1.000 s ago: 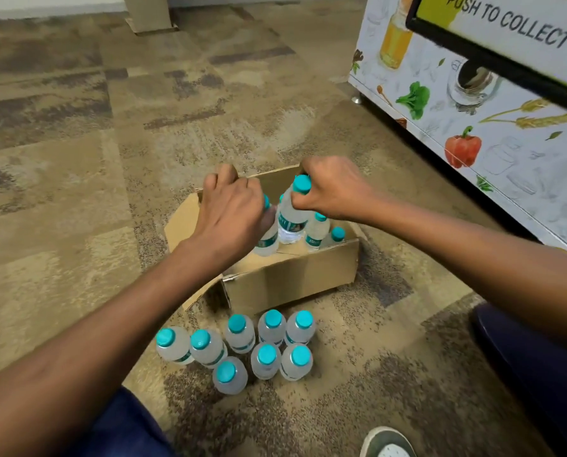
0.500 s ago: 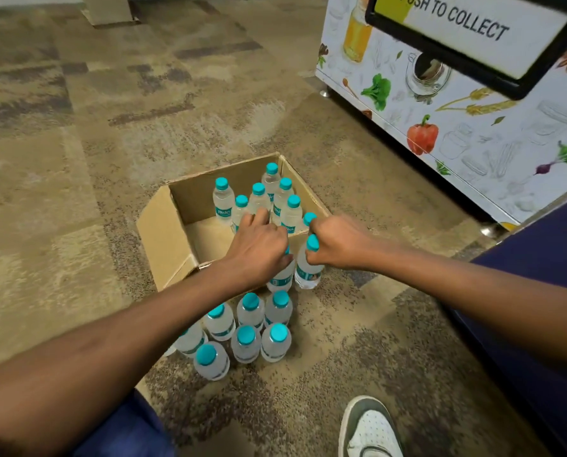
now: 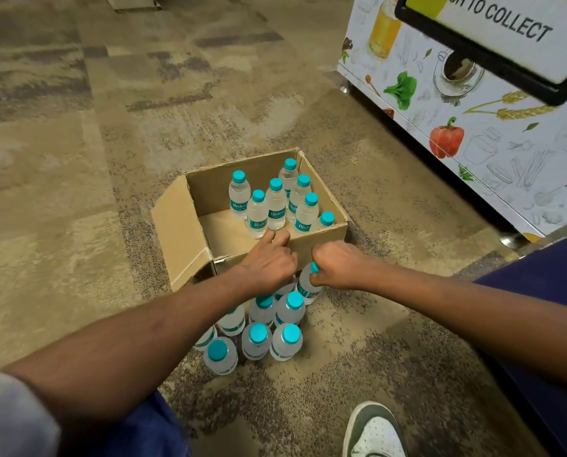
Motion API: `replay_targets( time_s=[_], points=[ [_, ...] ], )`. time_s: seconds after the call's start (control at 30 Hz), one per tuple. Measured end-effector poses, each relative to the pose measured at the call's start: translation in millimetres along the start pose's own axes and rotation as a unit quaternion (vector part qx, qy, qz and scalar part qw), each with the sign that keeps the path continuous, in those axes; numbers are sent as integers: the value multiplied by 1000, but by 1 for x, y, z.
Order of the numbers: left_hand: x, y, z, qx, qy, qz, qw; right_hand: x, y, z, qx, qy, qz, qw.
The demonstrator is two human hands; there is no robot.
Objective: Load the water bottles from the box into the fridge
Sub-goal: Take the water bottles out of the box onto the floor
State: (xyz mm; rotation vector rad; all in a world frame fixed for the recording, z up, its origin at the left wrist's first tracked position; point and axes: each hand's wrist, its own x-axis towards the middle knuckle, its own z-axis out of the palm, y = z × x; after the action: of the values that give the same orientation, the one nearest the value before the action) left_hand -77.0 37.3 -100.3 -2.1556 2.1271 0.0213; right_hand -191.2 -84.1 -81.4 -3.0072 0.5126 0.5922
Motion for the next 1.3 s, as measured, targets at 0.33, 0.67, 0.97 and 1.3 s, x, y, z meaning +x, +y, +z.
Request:
replay_targets(
  time_s=[0.33,0.67,0.97,1.3],
  points=[
    [12,1,-5,28,-14,31,999,5,-2,5,4,-53,2,999],
    [15,-6,-19,8,21,-11,1000,36,23,-51,1,-52,-7,999],
    [33,-11,-12,-44,70,-108,991,77,51,-50,32,94,64,993],
    [88,-11,-7,-119,68,-283,949,109,68,-55,64,82,99,990]
  ],
)
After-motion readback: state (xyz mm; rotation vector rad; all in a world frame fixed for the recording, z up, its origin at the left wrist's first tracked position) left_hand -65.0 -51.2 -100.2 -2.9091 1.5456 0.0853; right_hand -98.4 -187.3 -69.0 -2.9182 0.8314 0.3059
